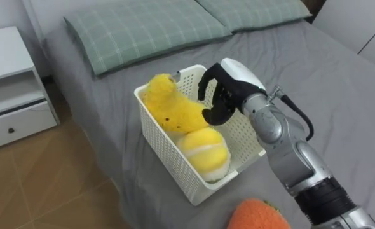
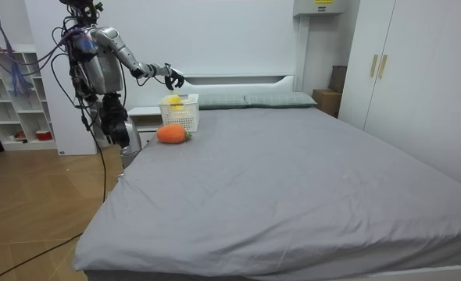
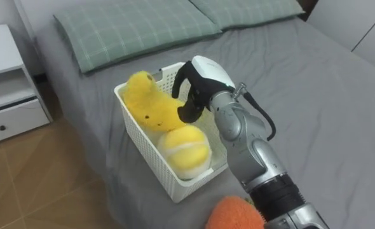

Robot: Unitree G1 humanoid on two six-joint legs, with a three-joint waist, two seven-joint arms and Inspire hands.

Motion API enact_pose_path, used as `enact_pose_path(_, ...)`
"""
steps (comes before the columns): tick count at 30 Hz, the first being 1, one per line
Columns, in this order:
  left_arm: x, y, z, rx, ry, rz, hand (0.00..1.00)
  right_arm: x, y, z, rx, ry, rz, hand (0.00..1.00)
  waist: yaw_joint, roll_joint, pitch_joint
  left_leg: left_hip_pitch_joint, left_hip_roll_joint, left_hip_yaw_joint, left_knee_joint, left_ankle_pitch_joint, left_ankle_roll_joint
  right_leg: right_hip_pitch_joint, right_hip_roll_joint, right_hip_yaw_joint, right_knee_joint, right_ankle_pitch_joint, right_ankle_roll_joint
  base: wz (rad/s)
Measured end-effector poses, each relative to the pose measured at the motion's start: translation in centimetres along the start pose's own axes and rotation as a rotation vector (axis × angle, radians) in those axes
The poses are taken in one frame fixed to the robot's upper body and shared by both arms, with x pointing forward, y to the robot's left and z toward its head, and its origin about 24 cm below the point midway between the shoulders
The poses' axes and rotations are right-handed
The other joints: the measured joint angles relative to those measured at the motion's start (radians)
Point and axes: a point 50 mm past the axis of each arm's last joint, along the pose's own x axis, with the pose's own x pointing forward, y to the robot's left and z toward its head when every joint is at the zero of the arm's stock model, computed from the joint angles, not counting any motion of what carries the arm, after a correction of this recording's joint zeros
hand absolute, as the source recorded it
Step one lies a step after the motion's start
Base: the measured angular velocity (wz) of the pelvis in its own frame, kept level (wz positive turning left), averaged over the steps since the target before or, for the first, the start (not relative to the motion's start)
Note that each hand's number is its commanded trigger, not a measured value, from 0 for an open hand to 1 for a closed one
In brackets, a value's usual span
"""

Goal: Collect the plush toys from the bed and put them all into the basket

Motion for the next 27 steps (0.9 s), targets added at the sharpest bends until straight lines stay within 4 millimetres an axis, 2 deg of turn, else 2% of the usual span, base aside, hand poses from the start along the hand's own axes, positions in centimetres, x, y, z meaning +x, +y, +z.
enact_pose_path(3, 0.0, 0.3, 0.4, -0.001, -0.013, 0.012, 0.0, 0.0, 0.0, 0.0, -0.001, 0.0, 0.0, 0.0, -0.004, -0.003, -0.0022, -0.002, 0.001, 0.003, -0.002, 0.002, 0.003, -0.004, 0.0, 0.002, 0.001, 0.004, -0.001, -0.04)
enact_pose_path(9, 0.0, 0.3, 0.6, -0.002, -0.018, 0.013, 0.0, 0.0, -0.1, 0.0, -0.002, -0.002, -0.003, 0.0, -0.015, -0.011, -0.0066, -0.006, 0.011, 0.033, -0.016, 0.002, 0.006, -0.023, 0.002, 0.039, 0.011, 0.004, -0.001, -0.16)
enact_pose_path(12, 0.0, 0.3, 0.6, -0.003, -0.019, 0.014, 0.0, 0.0, -0.2, 0.0, -0.003, -0.004, -0.005, 0.0, -0.022, -0.01, -0.0053, -0.005, 0.016, 0.056, -0.017, -0.002, 0.012, -0.03, 0.004, 0.069, 0.018, 0.006, -0.003, -0.22)
enact_pose_path(18, 0.1, 0.3, 0.9, -0.005, -0.027, 0.012, 0.0, 0.0, -0.5, 0.3, 0.001, -0.025, -0.014, 0.0, -0.042, 0.002, 0.003, 0.024, 0.031, 0.113, -0.035, -0.011, 0.019, -0.032, 0.008, 0.136, 0.019, 0.012, -0.002, -0.29)
enact_pose_path(21, 0.0, 0.1, 0.8, -0.005, -0.028, 0.007, 0.0, 0.0, -1.1, 0.1, 0.022, -0.034, -0.042, 0.0, -0.076, 0.007, 0.006, 0.032, 0.033, 0.127, -0.036, -0.014, 0.022, -0.027, 0.008, 0.149, 0.018, 0.013, -0.001, -0.18)
enact_pose_path(22, 0.0, 0.0, 0.7, -0.005, -0.03, 0.005, 0.0, -0.1, -1.5, -0.1, 0.045, -0.031, -0.061, 0.0, -0.082, 0.013, 0.0101, 0.037, 0.035, 0.138, -0.034, -0.015, 0.024, -0.026, 0.009, 0.162, 0.018, 0.014, 0.001, -0.21)
enact_pose_path(24, 0.0, -0.2, 0.5, -0.007, -0.026, -0.001, 0.0, -0.1, -1.9, -0.4, 0.059, -0.028, -0.086, 0.0, -0.105, 0.023, 0.0131, 0.044, 0.041, 0.159, -0.032, -0.02, 0.028, -0.024, 0.01, 0.169, 0.018, 0.016, 0.002, -0.26)
enact_pose_path(27, -0.1, -0.9, 0.3, -0.042, -0.026, -0.022, 0.0, -0.6, -2.3, -1.0, 0.089, -0.019, -0.124, 0.0, -0.136, 0.042, 0.0075, 0.046, 0.044, 0.178, -0.033, -0.028, 0.032, -0.029, 0.013, 0.206, 0.018, 0.02, 0.004, -0.27)
